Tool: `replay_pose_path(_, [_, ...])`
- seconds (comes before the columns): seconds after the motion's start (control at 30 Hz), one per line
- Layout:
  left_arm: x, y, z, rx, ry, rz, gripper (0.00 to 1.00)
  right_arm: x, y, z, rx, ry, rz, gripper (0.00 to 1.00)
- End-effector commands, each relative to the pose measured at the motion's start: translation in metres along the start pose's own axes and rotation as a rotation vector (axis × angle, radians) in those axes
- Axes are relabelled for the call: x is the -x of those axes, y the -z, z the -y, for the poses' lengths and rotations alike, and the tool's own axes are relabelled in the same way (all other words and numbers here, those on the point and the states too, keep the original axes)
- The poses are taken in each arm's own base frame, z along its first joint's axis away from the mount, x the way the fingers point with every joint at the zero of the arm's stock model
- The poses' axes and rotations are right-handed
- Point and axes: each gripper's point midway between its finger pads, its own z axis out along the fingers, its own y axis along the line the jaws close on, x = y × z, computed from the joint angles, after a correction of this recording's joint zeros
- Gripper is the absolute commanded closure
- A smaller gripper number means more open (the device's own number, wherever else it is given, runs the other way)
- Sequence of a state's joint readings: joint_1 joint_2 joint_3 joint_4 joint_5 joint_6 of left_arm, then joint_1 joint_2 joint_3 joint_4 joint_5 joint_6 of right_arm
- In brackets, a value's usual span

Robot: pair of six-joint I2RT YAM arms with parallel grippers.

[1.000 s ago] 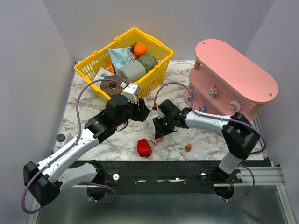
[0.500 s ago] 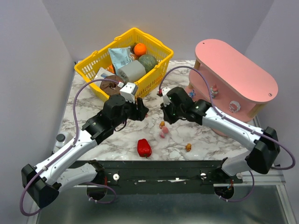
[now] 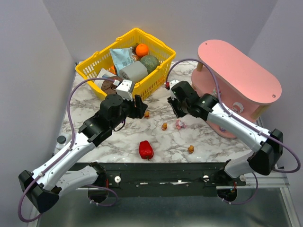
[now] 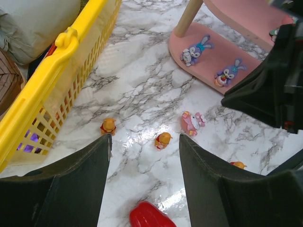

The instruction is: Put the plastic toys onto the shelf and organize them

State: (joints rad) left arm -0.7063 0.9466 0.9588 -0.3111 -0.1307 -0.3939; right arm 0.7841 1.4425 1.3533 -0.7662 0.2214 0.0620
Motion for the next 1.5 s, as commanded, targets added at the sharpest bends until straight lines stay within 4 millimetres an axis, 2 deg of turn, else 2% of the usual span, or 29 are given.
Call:
replay_pose_path(0.0, [-0.002,-0.001,-0.001,0.003,0.014,-0.007,0.32,-0.042,-0.021,-0.003,-0.021,-0.102,-0.144,0.51])
replay_pose_path(0.07, [-0.005,-0.003,-0.001,0.0,0.014,-0.018,0.31,-0.053,-0.032,-0.001,-0.039,-0.109,-0.159,0.42])
replay_pose_path(0.27, [-0.009,-0.007,0.001,-0.011,0.017,-0.037,0.3,-0.079,-0.063,0.017,-0.098,-0.154,-0.251,0.39])
replay_pose_path(0.37, [-0.011,-0.007,0.001,-0.012,0.023,-0.043,0.3,-0.08,-0.074,0.019,-0.093,-0.164,-0.262,0.36])
replay_pose_path(0.57, [-0.013,-0.007,0.001,-0.015,0.03,-0.049,0.28,-0.093,-0.096,0.019,-0.092,-0.121,-0.314,0.26])
replay_pose_path(0.87, [-0.015,-0.008,-0.001,-0.009,0.031,-0.057,0.25,-0.114,-0.113,0.006,-0.023,-0.153,-0.386,0.25])
replay_pose_path(1.17, [-0.018,-0.011,-0.001,-0.015,0.032,-0.072,0.25,-0.14,-0.12,-0.004,0.0,-0.197,-0.448,0.35])
replay_pose_path(1.27, [-0.019,-0.01,-0.001,-0.015,0.031,-0.074,0.25,-0.147,-0.123,-0.006,0.001,-0.211,-0.452,0.44])
replay_pose_path(1.3, [-0.019,-0.01,-0.002,-0.014,0.032,-0.074,0.25,-0.147,-0.124,-0.006,0.0,-0.219,-0.451,0.53])
replay_pose_path(1.37, [-0.021,-0.01,-0.002,-0.015,0.032,-0.08,0.24,-0.15,-0.121,-0.009,0.016,-0.236,-0.444,0.61])
replay_pose_path(1.47, [-0.023,-0.01,-0.002,-0.02,0.037,-0.084,0.25,-0.139,-0.113,-0.018,0.074,-0.27,-0.375,0.75])
